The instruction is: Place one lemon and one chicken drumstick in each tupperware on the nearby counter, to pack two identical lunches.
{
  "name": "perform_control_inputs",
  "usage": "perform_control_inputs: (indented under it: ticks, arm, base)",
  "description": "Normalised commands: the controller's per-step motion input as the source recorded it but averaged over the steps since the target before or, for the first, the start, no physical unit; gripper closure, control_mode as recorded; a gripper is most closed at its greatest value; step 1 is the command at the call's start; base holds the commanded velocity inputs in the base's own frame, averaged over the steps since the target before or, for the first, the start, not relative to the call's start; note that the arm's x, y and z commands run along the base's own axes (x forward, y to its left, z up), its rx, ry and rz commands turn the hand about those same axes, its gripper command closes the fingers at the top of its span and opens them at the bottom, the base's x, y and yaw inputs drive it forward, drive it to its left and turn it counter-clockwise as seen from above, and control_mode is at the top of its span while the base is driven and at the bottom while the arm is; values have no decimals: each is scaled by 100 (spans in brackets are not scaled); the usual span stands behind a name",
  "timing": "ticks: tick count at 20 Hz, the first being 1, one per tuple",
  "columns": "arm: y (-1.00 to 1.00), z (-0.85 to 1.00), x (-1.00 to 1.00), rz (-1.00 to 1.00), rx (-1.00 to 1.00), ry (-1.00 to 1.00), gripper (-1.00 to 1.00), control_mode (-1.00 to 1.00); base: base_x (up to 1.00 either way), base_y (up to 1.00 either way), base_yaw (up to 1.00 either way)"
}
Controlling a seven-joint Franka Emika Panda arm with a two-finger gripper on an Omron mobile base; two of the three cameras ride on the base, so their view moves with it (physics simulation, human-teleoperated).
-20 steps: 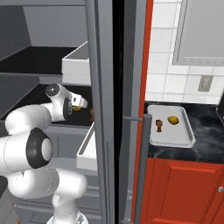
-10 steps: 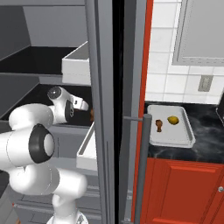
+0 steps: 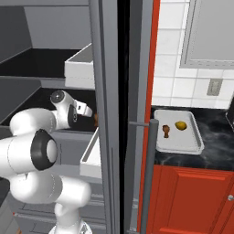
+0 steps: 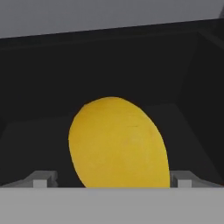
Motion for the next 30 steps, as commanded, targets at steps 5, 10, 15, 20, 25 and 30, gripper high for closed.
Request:
perform_control_inputs:
  ticks: [5, 10, 15, 20, 25, 30]
  arm:
    - [0, -6, 15, -2, 0, -1, -100, -100]
    - [0, 0, 0, -1, 0, -9, -100, -100]
    - [0, -19, 0, 0, 0, -2, 100, -100]
    - [0, -9, 4, 0, 0, 0, 100, -100]
    - [0, 0, -76, 0, 0, 0, 100, -100]
    - [-1, 34, -100, 0, 0, -7, 100, -100]
  base:
    - [0, 0, 0]
    - [0, 0, 0]
    - [0, 0, 0]
    - [0, 0, 0]
    - [0, 0, 0]
    - [0, 0, 0]
